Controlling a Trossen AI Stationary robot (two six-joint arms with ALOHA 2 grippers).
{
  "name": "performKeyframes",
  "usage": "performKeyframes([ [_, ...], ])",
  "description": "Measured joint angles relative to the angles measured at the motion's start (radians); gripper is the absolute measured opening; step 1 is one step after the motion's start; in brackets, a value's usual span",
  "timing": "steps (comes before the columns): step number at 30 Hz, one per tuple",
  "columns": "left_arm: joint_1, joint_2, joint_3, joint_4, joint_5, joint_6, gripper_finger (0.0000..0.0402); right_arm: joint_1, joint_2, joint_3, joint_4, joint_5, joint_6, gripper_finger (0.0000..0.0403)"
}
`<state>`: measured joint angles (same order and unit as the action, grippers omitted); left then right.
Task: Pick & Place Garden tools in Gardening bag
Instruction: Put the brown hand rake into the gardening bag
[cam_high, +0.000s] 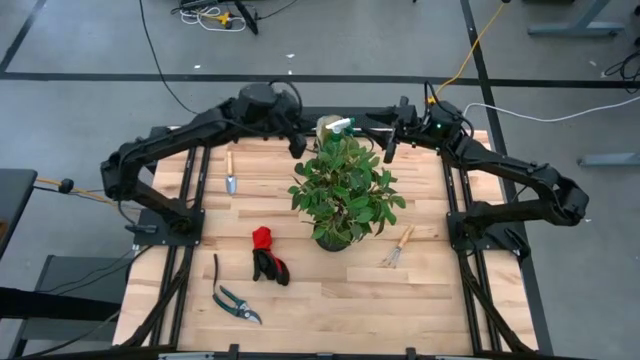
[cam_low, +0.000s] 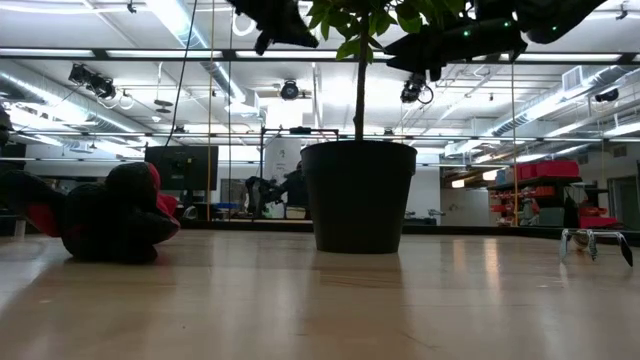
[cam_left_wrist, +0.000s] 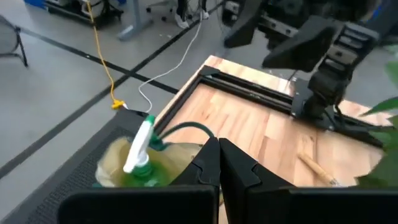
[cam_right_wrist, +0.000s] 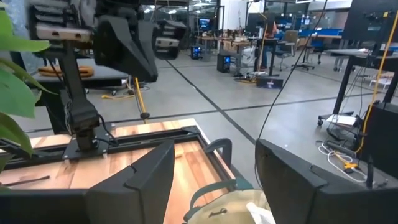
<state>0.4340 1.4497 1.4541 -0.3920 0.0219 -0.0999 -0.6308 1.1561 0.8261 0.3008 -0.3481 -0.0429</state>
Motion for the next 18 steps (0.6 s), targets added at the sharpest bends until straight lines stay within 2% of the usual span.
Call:
performKeyframes([
  [3,0.001,-0.054,-0.102,0.085,-0.036,-0.029,0.0003,0.000,0.000,0.000,-0.014,0.000,0.000,0.0223],
  [10,0.006,-0.163,-0.260,0.105,-0.088,-0.046,0.0003,0.000,0.000,0.000,-0.019,0.004,0.000,0.0223],
  [14,0.009,-0.208,-0.341,0.113,-0.100,-0.046,0.0003,0.001,0.000,0.000,-0.026,0.079,0.008,0.0226],
  [18,0.009,-0.253,-0.424,0.109,-0.086,-0.023,0.0003,0.000,0.000,0.000,-0.026,0.105,0.006,0.0233],
])
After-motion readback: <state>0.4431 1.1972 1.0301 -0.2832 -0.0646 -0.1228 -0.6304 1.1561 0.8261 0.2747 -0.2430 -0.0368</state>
